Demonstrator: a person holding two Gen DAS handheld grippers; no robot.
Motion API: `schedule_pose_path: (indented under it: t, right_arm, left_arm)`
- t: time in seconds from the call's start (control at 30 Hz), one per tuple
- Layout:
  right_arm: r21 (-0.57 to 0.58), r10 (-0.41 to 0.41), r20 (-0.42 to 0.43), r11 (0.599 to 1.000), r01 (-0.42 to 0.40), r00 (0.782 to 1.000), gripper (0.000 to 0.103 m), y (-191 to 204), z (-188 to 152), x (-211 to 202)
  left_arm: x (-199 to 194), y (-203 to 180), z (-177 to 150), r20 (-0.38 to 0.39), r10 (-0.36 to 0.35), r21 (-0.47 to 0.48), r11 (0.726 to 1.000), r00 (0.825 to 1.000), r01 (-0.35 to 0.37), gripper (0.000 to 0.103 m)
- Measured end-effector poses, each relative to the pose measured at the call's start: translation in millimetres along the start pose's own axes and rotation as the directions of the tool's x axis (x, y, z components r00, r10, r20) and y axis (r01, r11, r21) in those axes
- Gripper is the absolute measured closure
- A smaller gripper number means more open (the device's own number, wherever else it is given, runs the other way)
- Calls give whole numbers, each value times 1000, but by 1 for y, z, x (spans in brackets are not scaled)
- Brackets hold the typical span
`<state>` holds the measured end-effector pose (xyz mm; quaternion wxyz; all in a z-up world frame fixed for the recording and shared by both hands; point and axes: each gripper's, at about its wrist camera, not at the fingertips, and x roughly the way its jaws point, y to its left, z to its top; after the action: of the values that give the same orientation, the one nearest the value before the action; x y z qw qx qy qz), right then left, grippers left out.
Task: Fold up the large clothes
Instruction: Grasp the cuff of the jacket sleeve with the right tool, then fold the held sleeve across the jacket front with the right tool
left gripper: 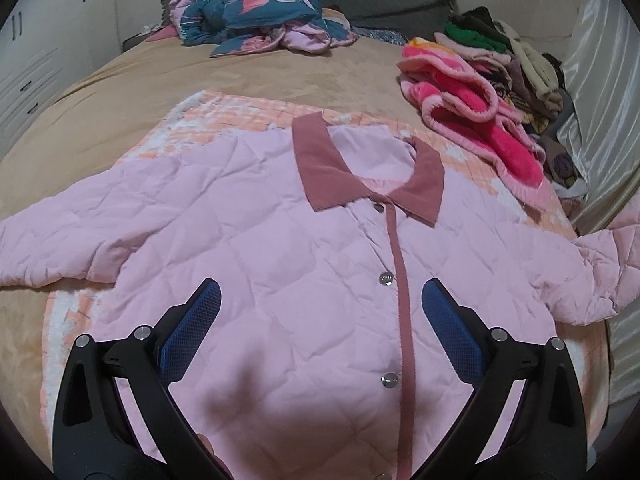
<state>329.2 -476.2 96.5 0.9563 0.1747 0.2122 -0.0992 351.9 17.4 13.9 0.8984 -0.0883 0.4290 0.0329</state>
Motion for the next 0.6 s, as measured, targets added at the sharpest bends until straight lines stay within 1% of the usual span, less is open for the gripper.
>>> schedule_pose_path:
  t: [0.23, 0.33, 0.5, 0.6]
  right_arm:
    - [-107, 76, 22, 992, -73, 997, 86, 59, 9, -12]
    - [-142, 108, 19, 984, -104, 994, 86, 81, 6, -14]
    - [-173, 170, -6, 970, -169, 985, 87, 113, -3, -12]
    - [-202, 205, -23, 958, -206, 978, 87, 134, -10, -13]
  left_arm:
    - [-12, 12, 4, 26, -14, 12, 1000, 1000, 14, 9]
    - [-13, 24, 6, 29, -31, -9, 999, 999, 32, 9]
    - [-15, 44, 9, 35, -24, -49, 998, 999, 26, 9]
    - [-19, 51, 10, 39, -35, -68, 997, 999, 38, 9]
